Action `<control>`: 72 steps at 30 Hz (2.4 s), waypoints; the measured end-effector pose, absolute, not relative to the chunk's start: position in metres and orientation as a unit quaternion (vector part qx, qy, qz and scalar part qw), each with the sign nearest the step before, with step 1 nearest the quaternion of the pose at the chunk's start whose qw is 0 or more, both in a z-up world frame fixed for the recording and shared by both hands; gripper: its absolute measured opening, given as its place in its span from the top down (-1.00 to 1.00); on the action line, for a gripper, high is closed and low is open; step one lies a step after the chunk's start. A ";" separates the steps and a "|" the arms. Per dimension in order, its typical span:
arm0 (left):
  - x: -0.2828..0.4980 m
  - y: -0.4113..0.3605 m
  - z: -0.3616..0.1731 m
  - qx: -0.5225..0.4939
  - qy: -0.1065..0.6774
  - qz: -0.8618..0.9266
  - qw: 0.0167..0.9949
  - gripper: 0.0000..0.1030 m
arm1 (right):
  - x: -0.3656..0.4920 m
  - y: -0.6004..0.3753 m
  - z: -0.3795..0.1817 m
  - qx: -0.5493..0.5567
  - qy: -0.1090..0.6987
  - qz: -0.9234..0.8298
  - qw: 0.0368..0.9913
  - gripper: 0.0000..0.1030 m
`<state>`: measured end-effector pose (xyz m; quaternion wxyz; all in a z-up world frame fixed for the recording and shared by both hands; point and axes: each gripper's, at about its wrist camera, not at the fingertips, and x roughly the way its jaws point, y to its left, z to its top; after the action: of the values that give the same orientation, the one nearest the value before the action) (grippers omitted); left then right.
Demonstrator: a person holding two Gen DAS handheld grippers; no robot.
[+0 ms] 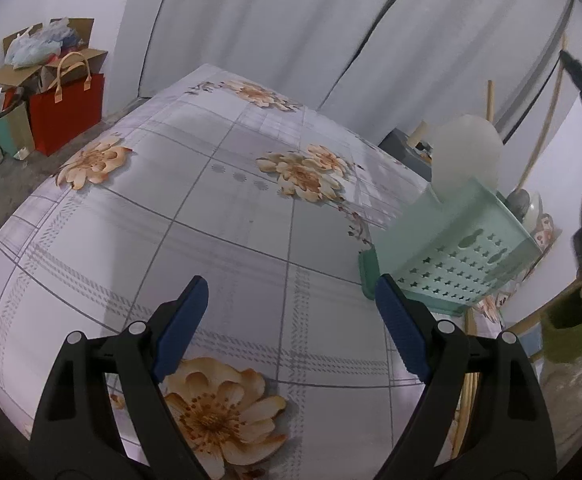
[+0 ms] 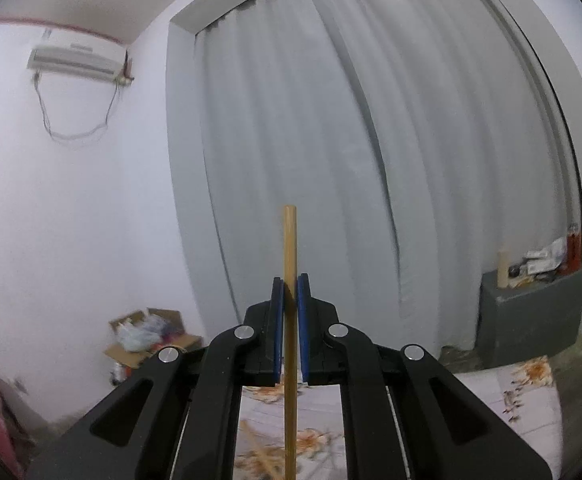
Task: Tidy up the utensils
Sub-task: 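Lift the chopstick with the right gripper, insert it into the caddy, open, then close the right gripper on the chopstick bundle while the left gripper approaches it, then pull one chopstick out with the left gripper while the right gripper holds the bundle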
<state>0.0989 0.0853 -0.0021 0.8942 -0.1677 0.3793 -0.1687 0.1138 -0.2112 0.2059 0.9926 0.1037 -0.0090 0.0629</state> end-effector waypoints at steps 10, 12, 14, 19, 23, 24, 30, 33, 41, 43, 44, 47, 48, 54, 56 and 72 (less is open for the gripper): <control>0.102 0.089 -0.002 -0.172 0.381 -0.166 0.893 -0.58 | 0.103 -0.201 0.157 0.036 0.049 0.057 0.996 0.84; 0.101 0.088 -0.001 -0.172 0.380 -0.167 0.893 -0.58 | 0.093 -0.202 0.155 0.031 0.059 0.059 0.996 0.83; 0.099 0.086 0.002 -0.168 0.378 -0.169 0.895 -0.58 | 0.077 -0.206 0.155 0.037 0.061 0.059 0.996 0.49; 0.093 0.077 0.012 -0.159 0.372 -0.182 0.896 -0.58 | 0.034 -0.225 0.161 0.063 0.052 0.045 0.996 0.32; 0.086 0.068 0.018 -0.153 0.363 -0.197 0.898 -0.58 | 0.001 -0.240 0.161 0.086 0.071 0.020 0.994 0.28; 0.085 0.066 0.019 -0.152 0.364 -0.200 0.897 -0.58 | -0.006 -0.244 0.155 0.094 0.086 0.014 0.992 0.28; 0.079 0.043 0.020 -0.133 0.371 -0.230 0.890 -0.58 | -0.021 -0.254 0.077 0.134 0.265 -0.029 0.954 0.28; 0.074 0.027 0.019 -0.113 0.372 -0.247 0.887 -0.58 | -0.022 -0.257 0.029 0.167 0.346 -0.041 0.922 0.48; 0.060 -0.004 0.014 -0.068 0.378 -0.275 0.881 -0.58 | -0.019 -0.254 -0.029 0.211 0.426 -0.052 0.879 0.76; 0.057 -0.012 0.013 -0.053 0.378 -0.281 0.880 -0.58 | -0.019 -0.253 -0.037 0.211 0.432 -0.052 0.876 0.81; 0.056 -0.016 0.012 -0.045 0.378 -0.284 0.880 -0.58 | -0.019 -0.252 -0.039 0.213 0.430 -0.050 0.876 0.82; 0.049 -0.028 0.014 -0.022 0.375 -0.297 0.878 -0.58 | -0.020 -0.252 -0.039 0.212 0.428 -0.053 0.877 0.84; 0.048 -0.033 0.013 -0.014 0.375 -0.302 0.877 -0.58 | -0.020 -0.253 -0.039 0.214 0.428 -0.052 0.877 0.85; 0.041 -0.066 0.010 0.027 0.382 -0.352 0.854 -0.43 | -0.026 -0.260 -0.037 0.218 0.422 -0.059 0.878 0.86; 0.041 -0.081 0.004 0.042 0.393 -0.381 0.836 -0.27 | -0.027 -0.261 -0.037 0.213 0.421 -0.064 0.879 0.86; 0.041 -0.145 -0.027 0.140 0.421 -0.412 0.796 0.28 | -0.030 -0.274 -0.041 0.230 0.411 -0.072 0.879 0.87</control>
<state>0.0414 -0.1446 -0.0266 0.7961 0.1401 0.4209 -0.4116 -0.0295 -0.2736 -0.0406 0.8792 0.2304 0.4108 -0.0722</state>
